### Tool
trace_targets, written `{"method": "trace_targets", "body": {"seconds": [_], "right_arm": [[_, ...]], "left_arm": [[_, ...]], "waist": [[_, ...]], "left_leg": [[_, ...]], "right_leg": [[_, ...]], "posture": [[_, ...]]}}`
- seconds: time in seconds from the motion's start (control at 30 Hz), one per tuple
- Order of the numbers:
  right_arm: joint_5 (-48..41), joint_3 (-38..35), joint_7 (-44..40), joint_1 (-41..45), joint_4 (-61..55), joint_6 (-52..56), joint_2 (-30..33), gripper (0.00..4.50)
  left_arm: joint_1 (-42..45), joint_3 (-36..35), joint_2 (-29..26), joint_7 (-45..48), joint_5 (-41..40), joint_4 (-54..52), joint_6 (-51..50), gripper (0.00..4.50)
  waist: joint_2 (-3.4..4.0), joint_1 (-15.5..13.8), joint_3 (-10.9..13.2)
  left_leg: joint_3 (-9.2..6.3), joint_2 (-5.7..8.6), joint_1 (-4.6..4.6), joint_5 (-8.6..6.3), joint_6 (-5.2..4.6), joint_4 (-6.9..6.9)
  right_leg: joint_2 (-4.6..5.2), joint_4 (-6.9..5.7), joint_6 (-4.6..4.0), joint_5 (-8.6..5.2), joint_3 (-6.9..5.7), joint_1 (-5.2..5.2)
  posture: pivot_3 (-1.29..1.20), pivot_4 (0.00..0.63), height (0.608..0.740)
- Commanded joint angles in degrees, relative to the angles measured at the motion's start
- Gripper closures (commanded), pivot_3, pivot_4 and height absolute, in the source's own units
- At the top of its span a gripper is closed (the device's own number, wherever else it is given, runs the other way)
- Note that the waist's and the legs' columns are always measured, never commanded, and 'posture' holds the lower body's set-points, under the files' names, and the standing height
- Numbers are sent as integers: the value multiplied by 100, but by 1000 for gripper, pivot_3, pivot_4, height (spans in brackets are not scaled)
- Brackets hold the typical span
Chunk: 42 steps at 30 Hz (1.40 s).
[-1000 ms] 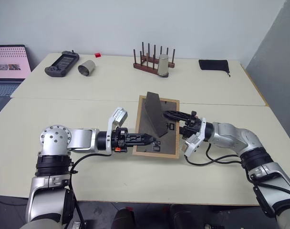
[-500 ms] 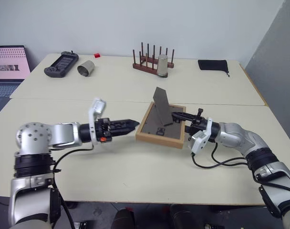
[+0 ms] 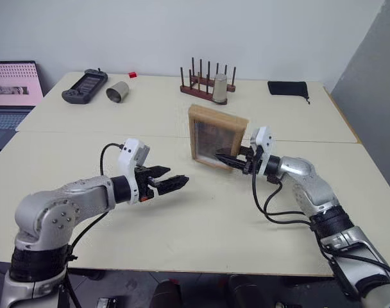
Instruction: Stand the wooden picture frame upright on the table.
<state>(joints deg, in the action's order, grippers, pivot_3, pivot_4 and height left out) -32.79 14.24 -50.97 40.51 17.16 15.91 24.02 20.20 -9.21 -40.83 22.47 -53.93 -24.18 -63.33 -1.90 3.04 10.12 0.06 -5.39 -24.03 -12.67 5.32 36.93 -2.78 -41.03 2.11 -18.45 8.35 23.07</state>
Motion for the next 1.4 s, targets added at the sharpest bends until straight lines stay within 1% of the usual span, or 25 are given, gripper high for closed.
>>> {"method": "trace_targets", "body": {"seconds": [0.03, 0.17, 0.3, 0.53, 0.6, 0.63, 0.7, 0.8, 0.9, 0.93, 1.1, 1.17, 1.23, 1.3, 1.4], "right_arm": [[-238, -406, -483, 446, 454, 610, -169, 3164], [230, -476, -651, 641, 1132, 247, -421, 3164], [434, -555, -828, 547, 1550, 240, -606, 3164], [539, -788, -817, 370, 1591, 413, -729, 3164], [563, -839, -743, 290, 1495, 436, -763, 2465], [577, -855, -722, 237, 1413, 436, -769, 2265], [644, -864, -705, 137, 1253, 403, -752, 1680], [750, -885, -716, -41, 966, 411, -665, 981], [782, -979, -614, -325, 541, 555, -443, 146], [817, -991, -586, -465, 349, 587, -318, 31], [802, -1234, -503, -1350, -956, 951, 494, 31], [559, -1567, -425, -1857, -1841, 1390, 938, 31], [138, -1894, -213, -2300, -2936, 1981, 1210, 31], [-191, -2077, 109, -2521, -3692, 2442, 1289, 31], [-418, -2195, 718, -2681, -4469, 2817, 1109, 31]], "left_arm": [[-99, -176, 16, 22, 137, -175, 233, 0], [-332, -311, -45, 82, 187, -186, 276, 0], [-494, -386, -97, 129, 225, -227, 270, 0], [-555, -376, -96, 176, 334, -229, 289, 0], [-580, -344, -80, 188, 376, -223, 304, 0], [-573, -332, -72, 196, 387, -222, 297, 0], [-535, -302, -73, 235, 425, -198, 294, 0], [-454, -252, -91, 336, 517, -90, 330, 0], [-375, -191, -95, 459, 641, 29, 394, 0], [-354, -176, -93, 492, 681, 65, 415, 0], [-223, -218, -153, 720, 856, 362, 591, 0], [-142, -234, -209, 865, 993, 567, 773, 0], [-28, -275, -205, 998, 1082, 779, 957, 0], [66, -321, -165, 1119, 1094, 919, 1095, 0], [192, -200, -208, 1395, 1277, 1070, 1369, 0]], "waist": [[0, 7, 0], [0, 24, 0], [2, 28, 1], [2, 28, 1], [2, 29, 1], [2, 28, 1], [2, 28, 1], [2, 28, 1], [2, 27, 1], [2, 22, 1], [2, -14, 2], [7, -13, 4], [14, -21, 9], [15, 13, 10], [12, 81, 10]], "left_leg": [[1, 0, 0, -1, -1, 0], [2, 0, -6, -2, -2, -5], [2, 0, -12, -2, -2, -8], [1, 0, -13, -2, -2, -5], [1, 0, -12, -2, -2, -6], [1, 0, -12, -2, -2, -6], [0, -1, -13, -2, -2, -6], [1, -1, -13, -2, -2, -6], [0, 0, -13, -2, -2, -6], [0, 0, -13, -2, -2, -6], [1, 1, -19, -2, -1, -7], [1, 1, -19, -2, -1, -7], [-2, 0, -20, -2, -1, -10], [-3, 1, -19, -2, -1, -11], [-4, -3, -15, -2, -2, -8]], "right_leg": [[-1, 2, 0, 0, 1, 2], [-2, 7, 1, 0, 1, 9], [-3, 10, 1, -1, 0, 14], [-3, 8, 1, 0, -2, 13], [-3, 8, 1, 0, -2, 13], [-3, 9, 1, 0, -2, 13], [-3, 9, 1, 0, -2, 13], [-3, 9, 2, 0, -2, 13], [-4, 9, 2, -1, -4, 13], [-3, 9, 2, -1, -3, 13], [-2, 18, 2, -1, -2, 12], [-3, 15, 2, -1, -1, 14], [-5, 15, 2, -2, -3, 15], [-5, 15, 3, -3, -2, 15], [-15, 15, 27, -16, 6, 15]], "posture": [[0, 150, 740], [0, 150, 740], [0, 150, 740], [0, 150, 740], [0, 150, 740], [0, 150, 740], [0, 150, 740], [0, 150, 740], [0, 150, 740], [0, 150, 740], [0, 150, 740], [0, 150, 740], [0, 150, 740], [0, 150, 740], [0, 150, 740]]}}
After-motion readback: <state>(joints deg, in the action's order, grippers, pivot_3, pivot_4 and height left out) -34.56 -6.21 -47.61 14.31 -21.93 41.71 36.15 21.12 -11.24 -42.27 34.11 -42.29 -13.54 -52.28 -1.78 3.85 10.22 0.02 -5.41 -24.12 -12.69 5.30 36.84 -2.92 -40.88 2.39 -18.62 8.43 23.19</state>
